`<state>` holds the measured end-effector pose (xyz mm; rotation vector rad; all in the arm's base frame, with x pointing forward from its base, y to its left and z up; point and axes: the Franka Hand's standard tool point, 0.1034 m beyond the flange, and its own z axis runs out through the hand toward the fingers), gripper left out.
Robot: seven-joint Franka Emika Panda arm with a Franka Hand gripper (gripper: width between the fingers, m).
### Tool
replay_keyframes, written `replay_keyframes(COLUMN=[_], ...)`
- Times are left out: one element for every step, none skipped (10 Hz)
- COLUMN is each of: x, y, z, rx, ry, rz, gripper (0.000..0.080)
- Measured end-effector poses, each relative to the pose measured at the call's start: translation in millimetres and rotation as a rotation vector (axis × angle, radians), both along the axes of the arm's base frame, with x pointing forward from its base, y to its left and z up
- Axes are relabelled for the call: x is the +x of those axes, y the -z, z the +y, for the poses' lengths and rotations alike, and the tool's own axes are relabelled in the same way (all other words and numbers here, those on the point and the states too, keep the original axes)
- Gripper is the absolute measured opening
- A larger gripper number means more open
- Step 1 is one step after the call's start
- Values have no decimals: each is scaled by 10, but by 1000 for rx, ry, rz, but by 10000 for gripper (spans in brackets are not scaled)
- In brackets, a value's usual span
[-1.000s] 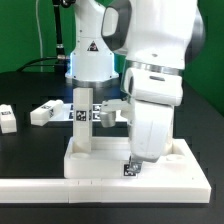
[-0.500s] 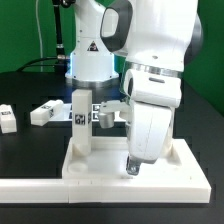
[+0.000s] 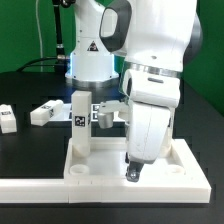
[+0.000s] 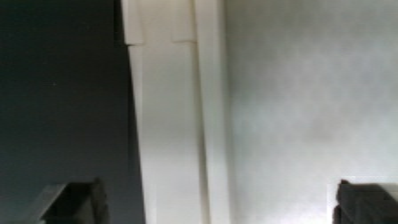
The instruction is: Assemble desk
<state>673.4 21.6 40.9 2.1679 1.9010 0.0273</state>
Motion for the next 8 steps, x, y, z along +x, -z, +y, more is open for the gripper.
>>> replay_keyframes(x=[0, 0, 0, 0, 13, 13, -10, 0], y=[0, 0, 0, 0, -27, -276, -624, -858], z=[-2, -4, -7, -9, -27, -101, -194, -284], rx=[0, 0, 0, 0, -3, -13, -17, -22], ry=[0, 1, 1, 1, 4, 25, 53, 70], rz=[0, 0, 0, 0, 1, 15, 20, 17], gripper=[647, 649, 649, 649, 649, 649, 649, 649])
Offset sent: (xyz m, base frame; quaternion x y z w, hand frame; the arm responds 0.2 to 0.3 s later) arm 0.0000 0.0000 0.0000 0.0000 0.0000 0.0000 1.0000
